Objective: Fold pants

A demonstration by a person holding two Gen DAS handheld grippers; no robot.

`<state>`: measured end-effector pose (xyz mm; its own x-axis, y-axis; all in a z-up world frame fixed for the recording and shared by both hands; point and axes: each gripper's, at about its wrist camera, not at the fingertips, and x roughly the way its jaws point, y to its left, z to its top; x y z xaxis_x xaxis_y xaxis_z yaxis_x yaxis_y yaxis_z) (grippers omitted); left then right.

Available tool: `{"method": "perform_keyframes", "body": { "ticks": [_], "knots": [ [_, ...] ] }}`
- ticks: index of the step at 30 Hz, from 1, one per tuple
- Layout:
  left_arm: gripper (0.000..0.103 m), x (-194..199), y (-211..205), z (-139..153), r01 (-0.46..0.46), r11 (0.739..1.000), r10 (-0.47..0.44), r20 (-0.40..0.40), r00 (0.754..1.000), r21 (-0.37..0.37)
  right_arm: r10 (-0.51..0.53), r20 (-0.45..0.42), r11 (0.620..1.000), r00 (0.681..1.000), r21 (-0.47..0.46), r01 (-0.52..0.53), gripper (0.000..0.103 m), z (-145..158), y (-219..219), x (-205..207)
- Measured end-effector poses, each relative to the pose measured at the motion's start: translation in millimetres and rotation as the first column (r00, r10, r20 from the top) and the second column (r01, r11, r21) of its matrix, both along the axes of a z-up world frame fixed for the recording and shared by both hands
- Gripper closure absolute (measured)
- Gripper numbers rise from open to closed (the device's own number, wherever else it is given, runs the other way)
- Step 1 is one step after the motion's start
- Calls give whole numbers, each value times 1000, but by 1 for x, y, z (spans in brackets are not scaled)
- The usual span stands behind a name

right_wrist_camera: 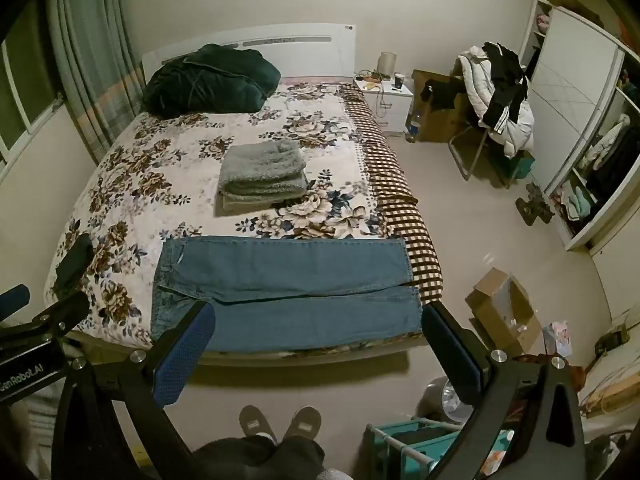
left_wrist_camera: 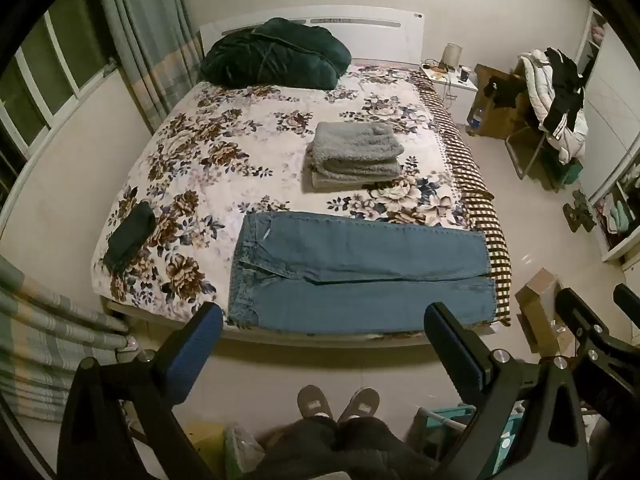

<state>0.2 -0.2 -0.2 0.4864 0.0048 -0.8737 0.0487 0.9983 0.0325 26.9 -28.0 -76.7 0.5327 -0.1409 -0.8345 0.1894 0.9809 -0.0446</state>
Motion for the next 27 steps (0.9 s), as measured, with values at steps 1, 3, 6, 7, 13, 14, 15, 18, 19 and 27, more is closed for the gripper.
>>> {"method": "perform_keyframes", "body": {
  "ticks": [1, 3, 6, 7, 13, 14, 15, 18, 19, 27],
  "knots": [
    [0, 0, 0, 0, -2, 1000, 2, 1, 1000, -3, 1, 0, 1000, 1000, -1, -1, 0, 0, 0, 0],
    [0, -1, -1, 0, 0, 1000, 0, 3, 1000, -3, 3, 3, 1000, 1000, -4, -3, 0, 1, -1, -1],
    [0, -2, -3, 1, 3, 1000, -3, 6, 1000, -3, 9, 6, 1000, 1000, -3, -9, 0, 5, 2, -1],
    [0, -2, -4, 1, 3, 1000, -3, 7, 1000, -1, 12, 6, 1000, 1000, -4, -12, 0, 5, 3, -1],
    [0, 0, 0, 0, -3, 1000, 3, 1, 1000, -12, 33, 12, 999, 999, -9, -32, 0, 11, 3, -5],
    [0, 0, 0, 0, -3, 1000, 3, 3, 1000, -12, 34, 13, 999, 999, -10, -34, 0, 12, 2, -5],
    [0, -1, 0, 0, -2, 1000, 3, 4, 1000, -14, 37, 12, 999, 999, -10, -37, 0, 12, 2, -6],
    [0, 0, 0, 0, -2, 1000, 2, 4, 1000, -15, 38, 13, 999, 999, -14, -38, 0, 12, 7, -6],
    [0, -1, 1, 0, -3, 1000, 3, 5, 1000, -15, 41, 14, 999, 999, -14, -40, 0, 13, 7, -7],
    [0, -4, 2, -2, 0, 1000, 0, 9, 1000, -15, 44, 18, 999, 999, -15, -44, 0, 14, 8, -9]
  ]
}}
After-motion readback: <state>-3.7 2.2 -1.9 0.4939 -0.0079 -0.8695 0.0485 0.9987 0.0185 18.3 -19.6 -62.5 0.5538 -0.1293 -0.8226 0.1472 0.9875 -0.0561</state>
